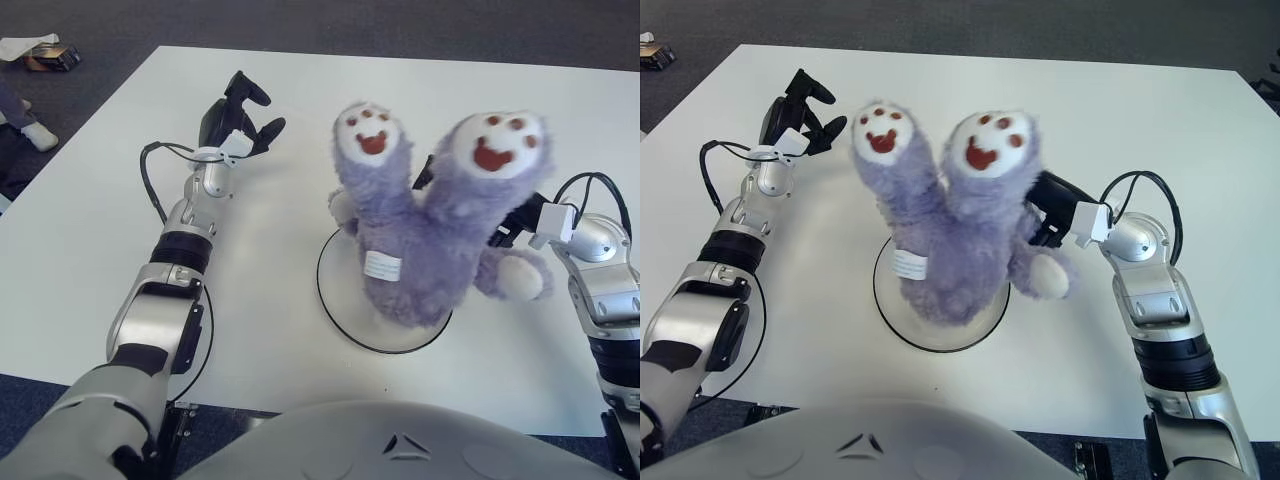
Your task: Put the doll into the plate.
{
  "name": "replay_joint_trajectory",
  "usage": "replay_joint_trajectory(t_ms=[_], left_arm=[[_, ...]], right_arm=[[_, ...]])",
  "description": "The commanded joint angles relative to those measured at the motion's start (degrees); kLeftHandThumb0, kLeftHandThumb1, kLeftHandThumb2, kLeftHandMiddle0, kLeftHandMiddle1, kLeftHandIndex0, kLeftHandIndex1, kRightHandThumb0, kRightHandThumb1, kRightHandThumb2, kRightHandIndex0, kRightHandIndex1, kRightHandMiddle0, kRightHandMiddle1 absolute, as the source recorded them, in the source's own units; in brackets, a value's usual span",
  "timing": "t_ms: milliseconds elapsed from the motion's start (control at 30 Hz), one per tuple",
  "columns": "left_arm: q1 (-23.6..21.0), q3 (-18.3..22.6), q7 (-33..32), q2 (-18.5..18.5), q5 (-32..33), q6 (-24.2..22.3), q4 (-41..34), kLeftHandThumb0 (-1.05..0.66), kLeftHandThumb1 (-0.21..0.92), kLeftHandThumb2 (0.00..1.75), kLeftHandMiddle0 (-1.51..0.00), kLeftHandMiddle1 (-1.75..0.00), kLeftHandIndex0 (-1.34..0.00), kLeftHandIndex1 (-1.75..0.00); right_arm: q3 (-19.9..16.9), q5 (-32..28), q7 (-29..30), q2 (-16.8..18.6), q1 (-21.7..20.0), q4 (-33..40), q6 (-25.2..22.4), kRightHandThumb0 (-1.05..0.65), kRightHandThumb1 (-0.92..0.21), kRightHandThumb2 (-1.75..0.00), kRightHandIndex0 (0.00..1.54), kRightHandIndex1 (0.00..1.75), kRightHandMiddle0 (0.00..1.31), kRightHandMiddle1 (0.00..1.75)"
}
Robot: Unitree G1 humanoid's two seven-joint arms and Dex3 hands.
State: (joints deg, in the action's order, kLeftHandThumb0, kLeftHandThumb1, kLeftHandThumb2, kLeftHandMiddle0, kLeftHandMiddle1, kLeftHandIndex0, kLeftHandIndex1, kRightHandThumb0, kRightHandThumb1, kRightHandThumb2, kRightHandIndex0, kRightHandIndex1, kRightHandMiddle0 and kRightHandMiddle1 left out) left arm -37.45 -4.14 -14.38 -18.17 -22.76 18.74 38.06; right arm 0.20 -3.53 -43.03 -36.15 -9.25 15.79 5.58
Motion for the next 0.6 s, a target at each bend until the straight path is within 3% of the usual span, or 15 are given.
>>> replay_joint_trajectory(t_ms=[0, 167, 567], left_arm=[[-0.8, -0.3, -0.5, 0.2, -0.1, -0.6, -0.2, -0.08, 0.65, 0.91, -0.4, -1.75, -0.28, -1.75], [-0.6, -0.1, -0.1, 0.4, 0.4, -0.9, -0.5, -0.02, 0.59, 1.0, -0.33, -1.75, -0.3, -1.75], [-0.3, -0.3, 0.2, 0.6, 0.3, -2.4, -1.6, -0.01, 0.57, 1.03, -0.32, -1.75, -0.31, -1.75]], right_arm=[[0.5, -0.3, -2.2, -1.5, -2.0, -3.6, 4.0, -0.9, -0.8, -0.39, 0.1, 0.47, 0.0, 0.87], [0.8, 0.7, -3.3, -2.7, -2.5, -5.2, 5.8, -0.96, -0.87, -0.27, 0.07, 0.27, 0.0, 0.64], [1.1, 2.9, -3.1, -4.0, -3.6, -9.8, 12.4, -0.98, -0.87, -0.2, 0.06, 0.18, 0.0, 0.51]])
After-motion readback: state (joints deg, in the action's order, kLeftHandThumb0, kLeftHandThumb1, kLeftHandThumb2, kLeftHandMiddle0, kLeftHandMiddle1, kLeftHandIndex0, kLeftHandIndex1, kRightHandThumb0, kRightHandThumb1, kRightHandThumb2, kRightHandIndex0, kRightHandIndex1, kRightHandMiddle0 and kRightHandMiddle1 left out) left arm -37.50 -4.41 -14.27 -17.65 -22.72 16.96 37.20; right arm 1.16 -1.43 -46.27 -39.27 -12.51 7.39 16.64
